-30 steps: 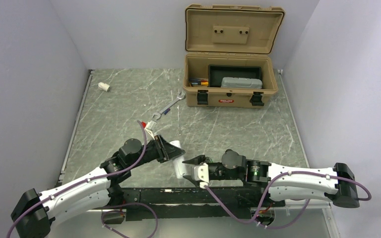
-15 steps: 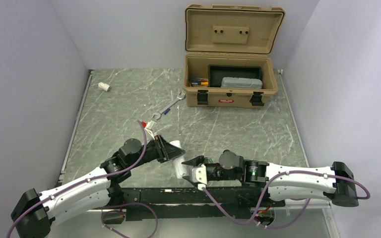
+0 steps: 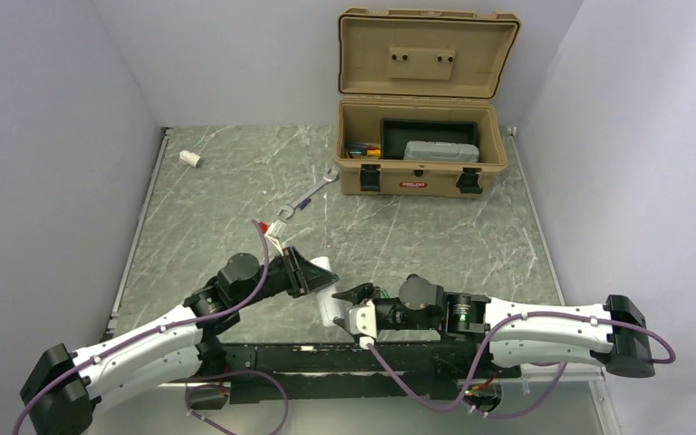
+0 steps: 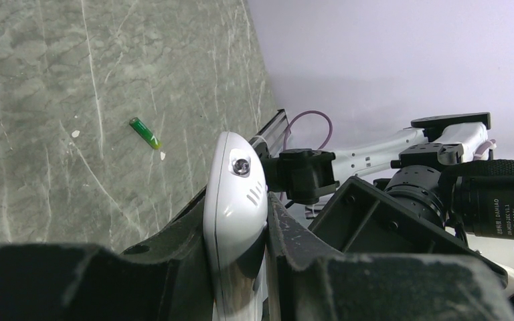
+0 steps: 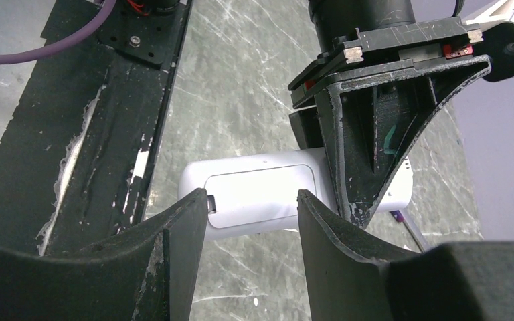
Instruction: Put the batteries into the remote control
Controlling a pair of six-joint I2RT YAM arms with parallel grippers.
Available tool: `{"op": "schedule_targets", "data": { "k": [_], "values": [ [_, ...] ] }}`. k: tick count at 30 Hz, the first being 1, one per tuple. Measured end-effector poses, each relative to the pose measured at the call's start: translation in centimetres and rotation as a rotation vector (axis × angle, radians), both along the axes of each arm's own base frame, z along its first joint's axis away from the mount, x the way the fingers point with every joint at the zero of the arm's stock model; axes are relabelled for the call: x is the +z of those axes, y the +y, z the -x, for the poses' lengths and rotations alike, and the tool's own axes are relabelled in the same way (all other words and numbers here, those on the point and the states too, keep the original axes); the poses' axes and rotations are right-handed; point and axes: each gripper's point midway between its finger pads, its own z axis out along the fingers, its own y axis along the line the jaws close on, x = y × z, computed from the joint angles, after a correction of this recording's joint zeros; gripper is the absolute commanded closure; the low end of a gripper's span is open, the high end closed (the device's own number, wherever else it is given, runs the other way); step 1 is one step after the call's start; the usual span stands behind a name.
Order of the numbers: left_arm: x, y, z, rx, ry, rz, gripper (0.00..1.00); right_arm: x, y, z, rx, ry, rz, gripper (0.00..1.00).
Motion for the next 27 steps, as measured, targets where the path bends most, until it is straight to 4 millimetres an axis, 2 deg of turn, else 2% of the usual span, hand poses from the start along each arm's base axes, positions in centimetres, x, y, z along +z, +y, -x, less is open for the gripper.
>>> {"op": "schedule_targets", "data": {
  "k": [27],
  "values": [
    [-0.72, -0.55, -0.47, 0.0, 0.009, -0.01, 1.0, -0.13, -0.27, -0.25, -0.015, -0.01, 0.011, 0.46]
  ]
}}
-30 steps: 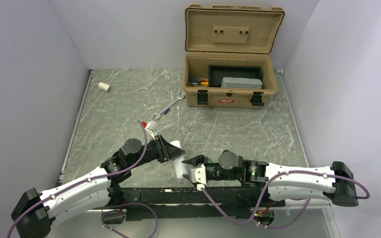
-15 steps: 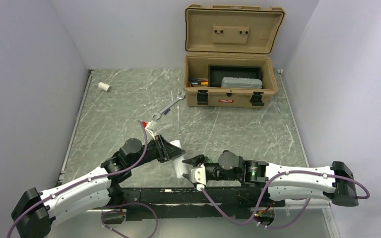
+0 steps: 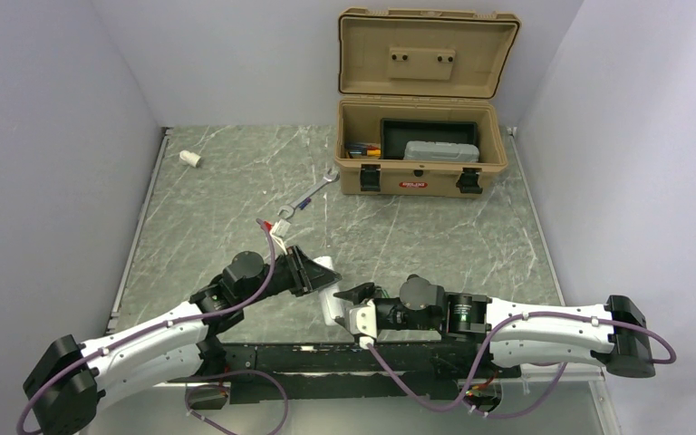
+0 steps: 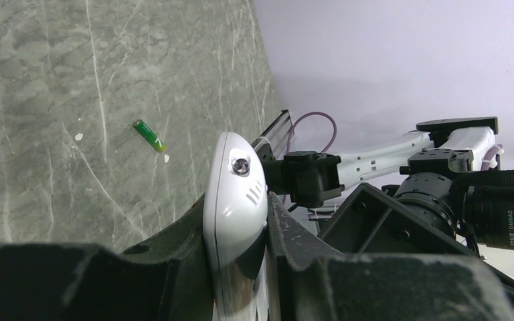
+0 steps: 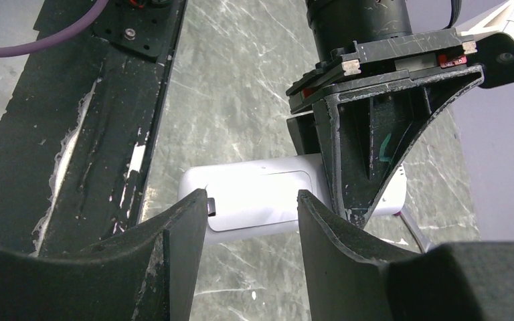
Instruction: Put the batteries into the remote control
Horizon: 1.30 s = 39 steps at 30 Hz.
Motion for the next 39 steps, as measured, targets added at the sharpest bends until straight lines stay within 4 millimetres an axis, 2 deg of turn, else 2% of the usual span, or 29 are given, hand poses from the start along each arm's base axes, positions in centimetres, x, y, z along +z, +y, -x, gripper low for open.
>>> {"op": "schedule_targets", "data": {
  "k": [13, 22, 39],
  "values": [
    [-0.04, -0.02, -0.01, 0.0, 0.001, -0.001, 1.0, 0.06, -0.07, 0.01, -0.001, -0.001, -0.001, 0.46],
    [-0.12, -0.08, -0.09, 0.001, 0.001, 0.0, 1.0, 0.79, -0.32, 0.07, 0.0, -0.006, -0.023, 0.46],
    [0.03, -0.21, -0.08, -0.002, 0.002, 0.013, 1.0, 0.53, -0.51, 0.12, 0.0, -0.003, -0.006, 0.47]
  ]
}}
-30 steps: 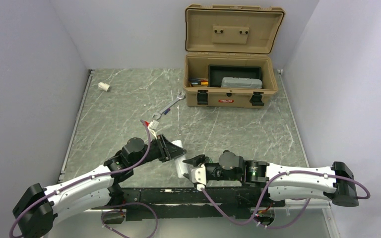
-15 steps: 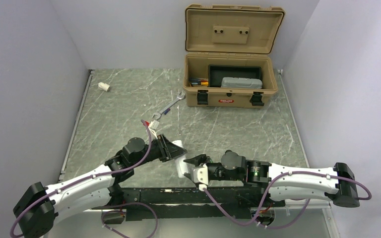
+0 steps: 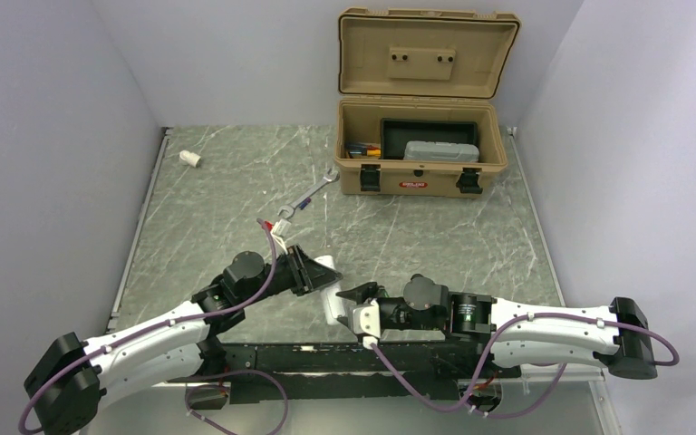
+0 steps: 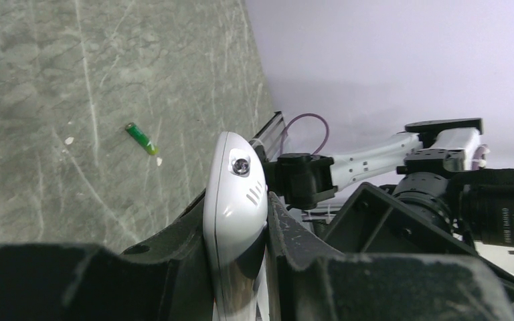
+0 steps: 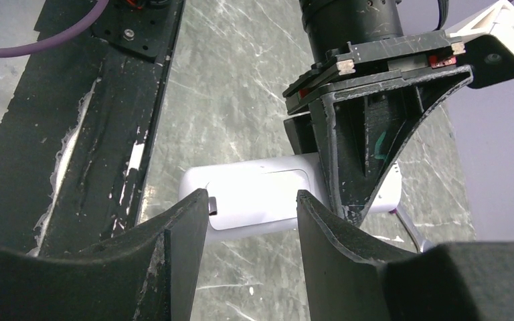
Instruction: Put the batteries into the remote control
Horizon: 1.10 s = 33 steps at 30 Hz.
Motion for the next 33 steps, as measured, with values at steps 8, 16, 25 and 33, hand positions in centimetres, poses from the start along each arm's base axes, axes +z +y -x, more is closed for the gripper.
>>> {"op": "schedule_targets", "data": {
  "k": [8, 16, 25, 33],
  "values": [
    [0.84, -0.24, 0.0, -0.003, 0.0, 0.039, 1.0, 0.09, -0.01, -0.02, -0.001, 0.0, 0.001, 0.46],
    [0.54, -0.18, 0.08, -0.002, 0.013, 0.046, 1.0, -0.01, -0.07, 0.0, 0.0, 0.001, 0.006, 0.46],
    [0.53, -0.17, 0.07, 0.0, 0.016, 0.047, 1.0, 0.41, -0.18, 0.03, 0.0, -0.002, -0.007, 0.46],
    [0.55, -0.14, 0.03, 0.001, 0.015, 0.047, 1.0, 0.38, -0.18, 0.01, -0.001, -0.002, -0.006, 0.46]
  ]
}}
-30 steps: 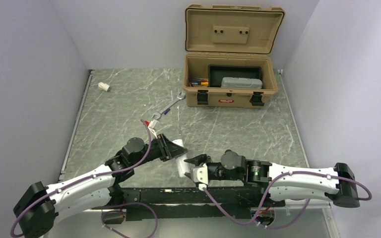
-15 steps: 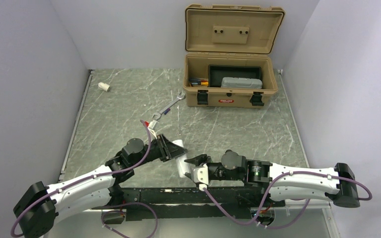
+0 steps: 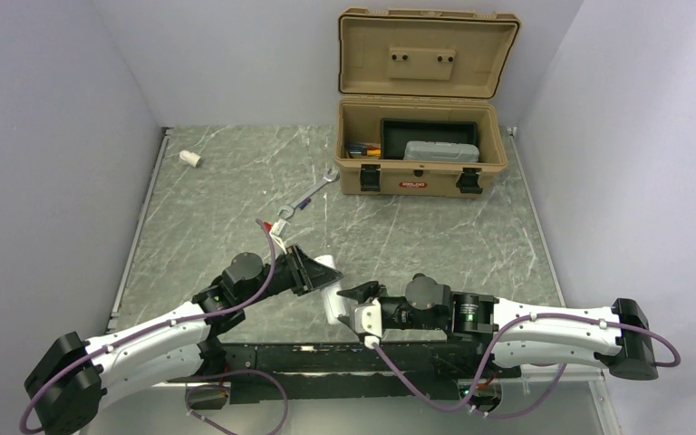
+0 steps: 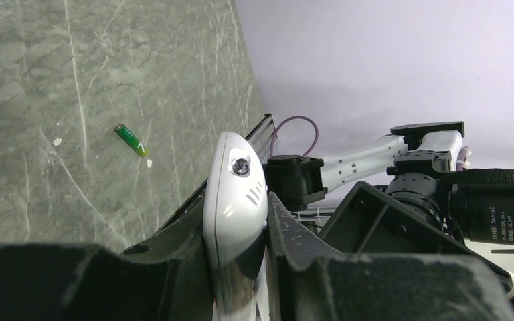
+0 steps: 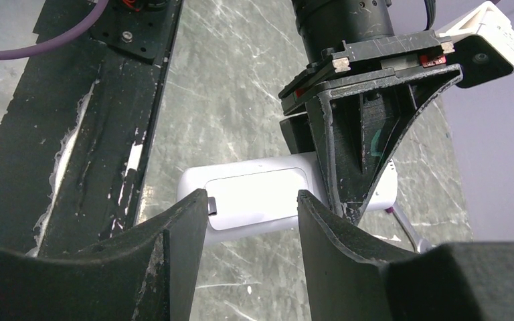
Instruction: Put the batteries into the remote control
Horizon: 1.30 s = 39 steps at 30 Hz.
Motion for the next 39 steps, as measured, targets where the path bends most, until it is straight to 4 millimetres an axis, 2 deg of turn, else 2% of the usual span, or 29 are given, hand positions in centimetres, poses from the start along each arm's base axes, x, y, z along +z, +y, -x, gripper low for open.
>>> {"op": "schedule_targets", "data": {
  "k": [26, 30, 36, 39],
  "values": [
    [0.2, 0.2, -0.2, 0.006, -0.004, 0.005, 1.0, -0.3, -0.6, 0.0, -0.008, 0.007, 0.018, 0.46],
    [0.2, 0.2, -0.2, 0.009, -0.004, 0.004, 1.0, -0.3, -0.6, 0.1, -0.011, 0.02, 0.014, 0.42],
    [-0.6, 0.5, -0.7, 0.04, 0.002, -0.018, 1.0, 0.9, -0.7, 0.1, -0.059, 0.11, -0.05, 0.39],
    [-1.1, 1.2, -1.2, 0.087, 0.004, -0.046, 1.0, 1.1, -0.5, -0.5, -0.154, 0.24, -0.089, 0.36]
  ]
}}
